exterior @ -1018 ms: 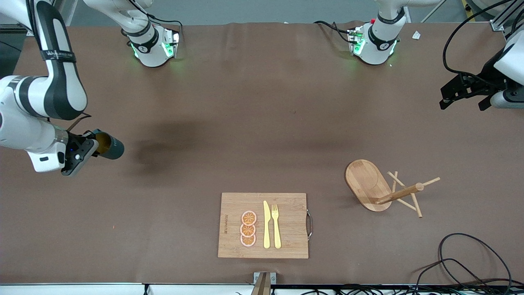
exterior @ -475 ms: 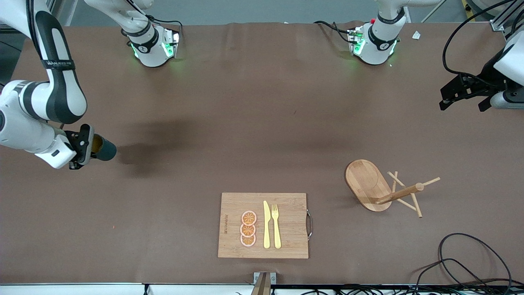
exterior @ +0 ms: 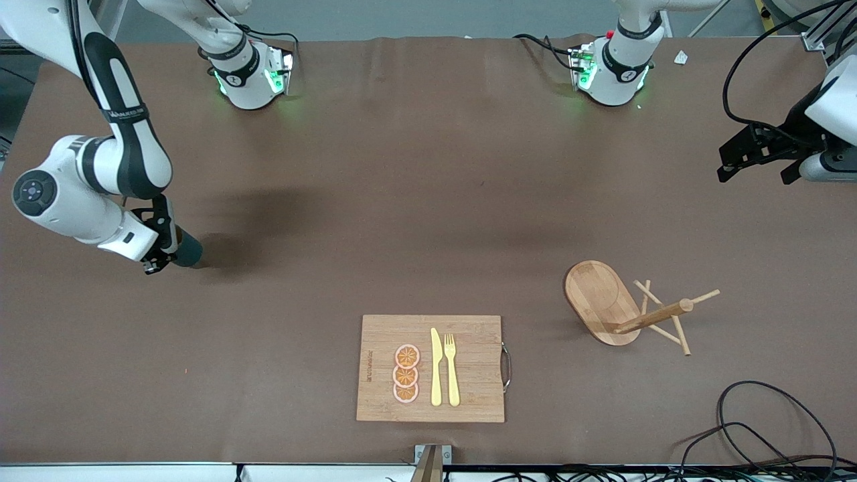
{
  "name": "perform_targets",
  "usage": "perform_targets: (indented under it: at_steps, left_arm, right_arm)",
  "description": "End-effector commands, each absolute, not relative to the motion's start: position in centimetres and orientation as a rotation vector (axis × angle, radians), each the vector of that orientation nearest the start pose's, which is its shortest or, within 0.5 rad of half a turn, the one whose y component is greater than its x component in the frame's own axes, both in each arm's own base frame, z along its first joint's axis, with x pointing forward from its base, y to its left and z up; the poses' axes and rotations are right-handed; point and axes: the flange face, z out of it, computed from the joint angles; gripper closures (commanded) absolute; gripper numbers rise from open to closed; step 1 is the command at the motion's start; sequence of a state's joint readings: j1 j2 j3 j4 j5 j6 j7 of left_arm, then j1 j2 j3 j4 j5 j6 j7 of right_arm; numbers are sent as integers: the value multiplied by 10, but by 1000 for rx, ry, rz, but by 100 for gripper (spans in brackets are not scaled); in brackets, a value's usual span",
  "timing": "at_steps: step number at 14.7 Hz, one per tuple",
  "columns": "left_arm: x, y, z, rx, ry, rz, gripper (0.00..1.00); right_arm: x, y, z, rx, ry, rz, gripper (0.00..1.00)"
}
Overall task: Transfer cup from left to right arm and place
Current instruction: 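Carry the teal mug away from the stand with the right gripper, then lower the teal mug onto the table and open the right gripper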
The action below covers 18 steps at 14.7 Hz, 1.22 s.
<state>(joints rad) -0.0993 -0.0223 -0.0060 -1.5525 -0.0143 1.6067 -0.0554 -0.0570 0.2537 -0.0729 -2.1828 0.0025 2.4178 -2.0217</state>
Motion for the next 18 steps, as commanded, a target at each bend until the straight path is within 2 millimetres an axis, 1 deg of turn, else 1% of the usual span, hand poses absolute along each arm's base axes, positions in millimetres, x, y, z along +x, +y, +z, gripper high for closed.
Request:
perform_targets:
  at_steps: [1, 7, 8, 9, 10, 11, 13, 14, 15, 17, 18]
  left_arm:
    - [551, -61, 654, -3157, 83, -139, 0]
    - [551, -59, 655, -3155, 78, -141, 0]
    - [551, -59, 655, -3155, 80, -141, 0]
    - [551, -59, 655, -3155, 80, -141, 0]
    - [551, -58, 655, -3155, 78, -141, 0]
    - [551, -59, 655, -3155, 80, -141, 0]
    - [552, -59, 654, -3157, 80, -139, 0]
    - [552, -59, 654, -3157, 80, -139, 0]
    - [552, -59, 654, -3157, 80, -139, 0]
    - [552, -59, 654, -3157, 80, -139, 0]
    - [552, -59, 654, -3157, 80, -139, 0]
  right_arm:
    - [540, -64, 267, 1791, 2584, -22, 100]
    - [537, -65, 258, 1847, 2568, -22, 100]
    - [537, -65, 257, 1855, 2565, -20, 99]
    - [537, -64, 257, 1882, 2548, -23, 80]
    - [537, -63, 257, 1896, 2540, -23, 1]
    - [536, -65, 257, 1913, 2529, -24, 0]
    - [536, -63, 258, 1930, 2530, -37, 0]
    - [536, -62, 263, 1959, 2518, -44, 0]
    - [537, -62, 270, 2005, 2498, -56, 0]
    - [540, -62, 292, 2135, 2417, -83, 0]
    - [543, -62, 306, 2244, 2333, -103, 0]
